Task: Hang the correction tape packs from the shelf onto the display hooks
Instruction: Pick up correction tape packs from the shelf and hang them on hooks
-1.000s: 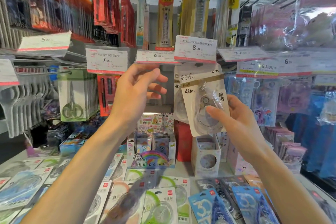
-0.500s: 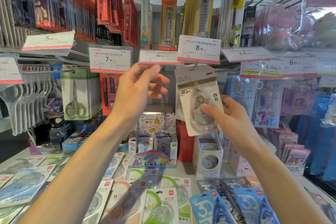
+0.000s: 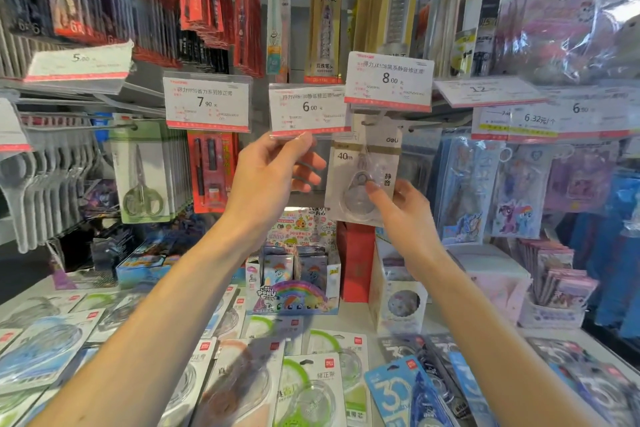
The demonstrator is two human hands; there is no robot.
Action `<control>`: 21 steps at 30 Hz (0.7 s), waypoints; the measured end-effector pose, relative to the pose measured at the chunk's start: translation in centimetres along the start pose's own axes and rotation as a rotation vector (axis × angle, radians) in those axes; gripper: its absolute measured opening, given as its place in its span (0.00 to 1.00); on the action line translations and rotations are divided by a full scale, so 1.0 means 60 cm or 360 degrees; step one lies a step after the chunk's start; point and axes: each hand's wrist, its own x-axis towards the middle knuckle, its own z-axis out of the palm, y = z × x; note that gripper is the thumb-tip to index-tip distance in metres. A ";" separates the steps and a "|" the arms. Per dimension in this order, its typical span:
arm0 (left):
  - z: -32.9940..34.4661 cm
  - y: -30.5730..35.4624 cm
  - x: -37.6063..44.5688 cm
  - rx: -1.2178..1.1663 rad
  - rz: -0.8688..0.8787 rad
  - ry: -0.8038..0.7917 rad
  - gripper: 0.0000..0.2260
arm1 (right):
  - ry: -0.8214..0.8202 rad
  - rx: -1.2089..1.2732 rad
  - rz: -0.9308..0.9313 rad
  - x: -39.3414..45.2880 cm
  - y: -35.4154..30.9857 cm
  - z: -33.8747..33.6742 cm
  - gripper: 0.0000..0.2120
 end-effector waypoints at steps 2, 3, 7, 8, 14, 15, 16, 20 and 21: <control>-0.001 -0.003 0.003 0.0012 -0.0003 -0.0002 0.05 | -0.0014 0.0039 0.0107 0.017 0.008 0.012 0.16; -0.002 -0.005 0.005 0.0022 -0.0002 -0.0005 0.05 | -0.0006 0.0054 0.0180 0.026 0.012 0.016 0.19; -0.006 -0.013 0.012 0.0018 -0.0011 -0.0026 0.06 | 0.0005 0.0022 0.0283 0.034 0.019 0.018 0.24; -0.007 -0.013 0.013 0.0020 -0.0009 -0.0028 0.05 | -0.0004 0.0027 0.0272 0.028 0.019 0.015 0.26; -0.030 -0.025 -0.014 0.0154 0.0002 -0.0072 0.02 | -0.0140 0.0100 0.0299 -0.045 0.023 -0.035 0.28; -0.036 -0.029 -0.025 0.0195 -0.0001 -0.0070 0.03 | -0.0150 0.0108 0.0302 -0.060 0.026 -0.048 0.25; -0.042 -0.034 -0.038 0.0222 -0.0013 -0.0062 0.04 | -0.0145 0.0127 0.0306 -0.075 0.030 -0.059 0.22; -0.062 -0.056 -0.104 0.0240 -0.0134 0.0015 0.04 | -0.0065 0.0312 0.0328 -0.149 0.055 -0.082 0.08; -0.067 -0.062 -0.124 0.0226 -0.0162 0.0041 0.04 | -0.0047 0.0342 0.0344 -0.170 0.063 -0.084 0.06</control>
